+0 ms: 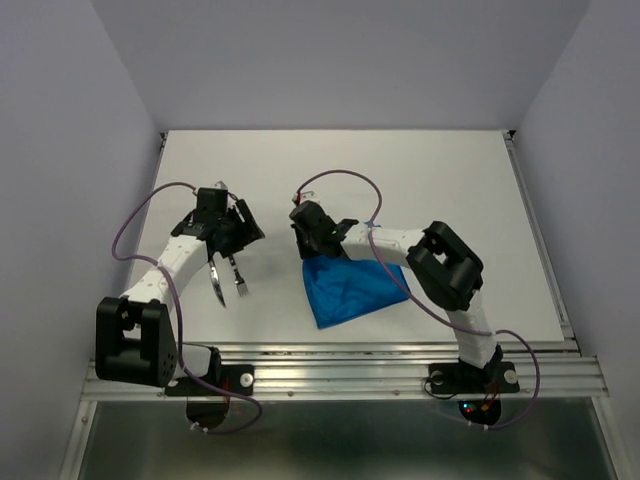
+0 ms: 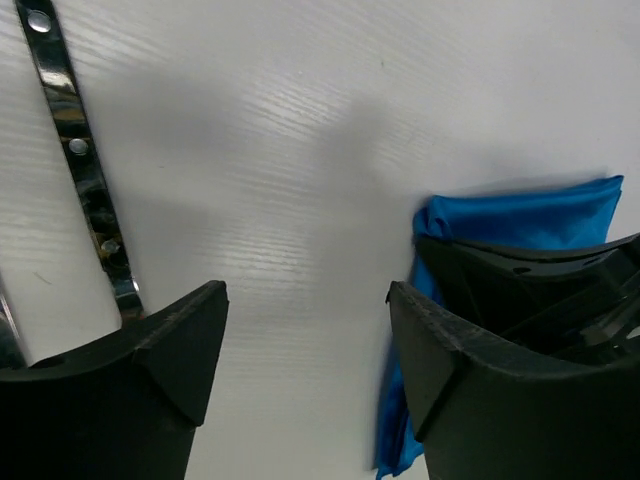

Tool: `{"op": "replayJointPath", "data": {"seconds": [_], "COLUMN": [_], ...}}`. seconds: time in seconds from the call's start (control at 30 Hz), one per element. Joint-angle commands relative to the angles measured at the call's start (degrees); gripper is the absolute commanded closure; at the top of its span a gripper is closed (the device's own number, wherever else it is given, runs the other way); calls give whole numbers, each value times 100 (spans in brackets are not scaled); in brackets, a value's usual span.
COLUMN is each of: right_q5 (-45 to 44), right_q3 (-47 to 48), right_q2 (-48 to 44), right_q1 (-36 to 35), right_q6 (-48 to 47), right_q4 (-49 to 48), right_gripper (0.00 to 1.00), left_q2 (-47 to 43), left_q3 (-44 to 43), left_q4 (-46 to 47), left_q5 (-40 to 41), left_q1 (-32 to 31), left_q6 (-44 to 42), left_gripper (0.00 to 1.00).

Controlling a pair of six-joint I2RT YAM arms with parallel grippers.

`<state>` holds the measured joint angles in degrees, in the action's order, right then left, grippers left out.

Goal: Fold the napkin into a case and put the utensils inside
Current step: Pick up the lower triangle-folded napkin from the center of the board.

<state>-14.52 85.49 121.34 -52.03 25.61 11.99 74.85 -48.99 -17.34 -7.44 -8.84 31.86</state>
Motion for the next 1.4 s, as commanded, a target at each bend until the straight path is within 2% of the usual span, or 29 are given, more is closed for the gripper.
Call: {"op": "replayJointPath", "data": {"seconds": [0.0, 0.03, 0.17, 0.4, 0.7, 0.83, 0.97, 1.03, 1.3, 1.37], "right_q5": [1309, 1399, 2136, 2691, 2762, 2771, 2762, 2771, 2780, 2780], "right_q3": [-453, -542, -998, -1298, -1404, -1404, -1386, -1377, -1386, -1386], "right_q2": [-523, -576, -743, -954, -1060, -1068, -1042, -1025, -1007, -1007], "right_q1": [263, 333, 439, 492, 492, 492, 492, 492, 492, 492], "right_q6": [269, 296, 454, 463, 516, 524, 507, 507, 507, 489], "right_q4": [-838, -1021, -1462, -1849, -1920, -1928, -1928, -1928, -1920, -1920], "right_gripper": [99, 99, 99, 99, 99, 99, 99, 99, 99, 99], "left_q2": [188, 258, 433, 1004, 1822, 1884, 1989, 2051, 2227, 2262], "left_q3": [109, 144, 241, 267, 346, 434, 426, 452, 487, 487], "left_q4": [503, 634, 1012, 1655, 2534, 2762, 2789, 2807, 2956, 2982], "left_q5": [-644, -818, -1310, -1918, -2341, -2341, -2323, -2341, -2367, -2367], "left_q1": [40, 40, -3, -284, -619, -698, -733, -742, -803, -821], "left_q6": [-4, 13, 198, 655, 1208, 1367, 1393, 1385, 1429, 1455], "left_gripper": [20, 13, 4, 3, 5, 11, 25, 29, 32, 40]}}
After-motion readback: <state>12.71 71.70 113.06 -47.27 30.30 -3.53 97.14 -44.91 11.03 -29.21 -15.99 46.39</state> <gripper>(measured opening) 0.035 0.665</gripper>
